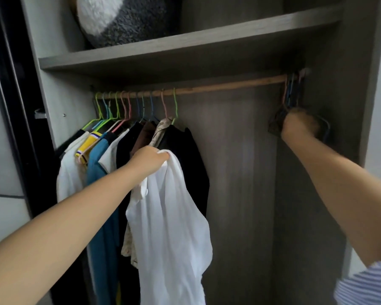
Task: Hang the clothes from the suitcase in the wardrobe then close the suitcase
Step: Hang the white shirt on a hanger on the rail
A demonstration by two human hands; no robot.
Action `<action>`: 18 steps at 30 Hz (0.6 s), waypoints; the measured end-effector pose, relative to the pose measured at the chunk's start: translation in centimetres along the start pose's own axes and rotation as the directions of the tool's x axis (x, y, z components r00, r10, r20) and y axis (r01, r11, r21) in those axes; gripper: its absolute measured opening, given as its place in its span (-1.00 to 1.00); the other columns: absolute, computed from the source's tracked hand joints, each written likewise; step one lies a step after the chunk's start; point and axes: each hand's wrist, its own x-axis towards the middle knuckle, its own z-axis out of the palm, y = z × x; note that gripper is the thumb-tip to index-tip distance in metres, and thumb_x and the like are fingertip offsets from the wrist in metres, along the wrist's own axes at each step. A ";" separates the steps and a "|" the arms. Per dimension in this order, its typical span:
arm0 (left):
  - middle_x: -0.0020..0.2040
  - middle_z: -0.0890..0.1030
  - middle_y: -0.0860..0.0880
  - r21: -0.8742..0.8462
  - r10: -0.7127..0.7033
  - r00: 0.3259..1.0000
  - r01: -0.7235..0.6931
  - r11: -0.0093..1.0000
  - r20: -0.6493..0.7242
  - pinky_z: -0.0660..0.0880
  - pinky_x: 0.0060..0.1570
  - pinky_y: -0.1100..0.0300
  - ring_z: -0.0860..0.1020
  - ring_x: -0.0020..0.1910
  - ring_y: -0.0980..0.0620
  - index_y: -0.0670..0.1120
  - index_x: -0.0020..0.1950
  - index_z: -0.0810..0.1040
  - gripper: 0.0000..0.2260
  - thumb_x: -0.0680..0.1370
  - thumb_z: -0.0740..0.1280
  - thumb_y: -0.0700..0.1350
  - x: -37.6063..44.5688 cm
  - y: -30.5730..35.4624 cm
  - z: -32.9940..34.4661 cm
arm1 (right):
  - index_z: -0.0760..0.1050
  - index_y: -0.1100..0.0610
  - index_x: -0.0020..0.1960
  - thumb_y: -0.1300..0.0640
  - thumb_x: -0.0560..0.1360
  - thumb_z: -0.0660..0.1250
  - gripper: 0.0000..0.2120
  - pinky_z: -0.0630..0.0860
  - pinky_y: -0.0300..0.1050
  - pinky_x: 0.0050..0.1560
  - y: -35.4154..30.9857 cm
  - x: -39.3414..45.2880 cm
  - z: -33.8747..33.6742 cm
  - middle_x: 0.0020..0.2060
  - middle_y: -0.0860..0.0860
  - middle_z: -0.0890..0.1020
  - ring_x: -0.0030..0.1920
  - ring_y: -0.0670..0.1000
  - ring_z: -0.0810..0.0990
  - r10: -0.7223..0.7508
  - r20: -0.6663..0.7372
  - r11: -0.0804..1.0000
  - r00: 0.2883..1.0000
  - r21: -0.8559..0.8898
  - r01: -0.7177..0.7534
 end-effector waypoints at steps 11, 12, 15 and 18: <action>-0.23 0.35 -0.14 0.085 -0.007 1.000 0.007 0.996 0.000 0.20 -0.34 0.18 0.33 -0.28 -0.02 -0.11 -0.16 0.37 -0.87 0.55 0.18 -0.09 1.4 -2.3 -0.9 | 0.43 0.46 0.19 0.31 0.52 0.16 -0.70 0.44 0.05 0.14 -2.4 -0.7 1.1 0.16 0.39 0.50 0.20 0.31 0.48 -0.050 0.020 0.881 0.999 0.472 0.035; -0.22 0.35 -0.14 0.087 -0.008 1.000 0.007 0.996 0.010 0.21 -0.34 0.18 0.33 -0.28 -0.02 -0.11 -0.16 0.37 -0.87 0.55 0.18 -0.09 1.5 -2.3 -0.9 | 0.46 0.45 0.16 0.31 0.52 0.16 -0.71 0.44 0.03 0.10 -2.6 -1.2 1.8 0.11 0.38 0.53 0.17 0.30 0.50 -0.058 0.029 0.844 0.998 0.535 0.034; -0.21 0.36 -0.15 0.087 -0.009 1.000 0.007 0.996 0.019 0.22 -0.30 0.17 0.35 -0.23 -0.03 -0.11 -0.17 0.37 -0.87 0.54 0.18 -0.10 1.8 -2.7 -0.9 | 0.53 0.33 -0.19 0.26 0.53 0.19 -0.78 0.34 -0.09 -0.31 -3.3 -3.8 4.8 -0.41 0.14 0.54 -0.27 0.08 0.54 -0.095 0.088 0.646 0.992 0.764 -0.006; -0.18 0.37 -0.14 0.082 -0.012 1.000 0.012 0.997 -0.001 0.23 -0.28 0.17 0.36 -0.20 -0.02 -0.08 -0.14 0.37 -0.91 0.54 0.18 -0.10 1.8 -2.9 -1.1 | 0.27 0.12 -0.45 0.25 0.53 0.21 -0.62 0.10 -0.31 -0.61 -3.4 -7.6 8.3 -0.74 -0.07 0.27 -0.69 -0.19 0.22 -0.099 0.259 0.286 0.961 0.932 -0.222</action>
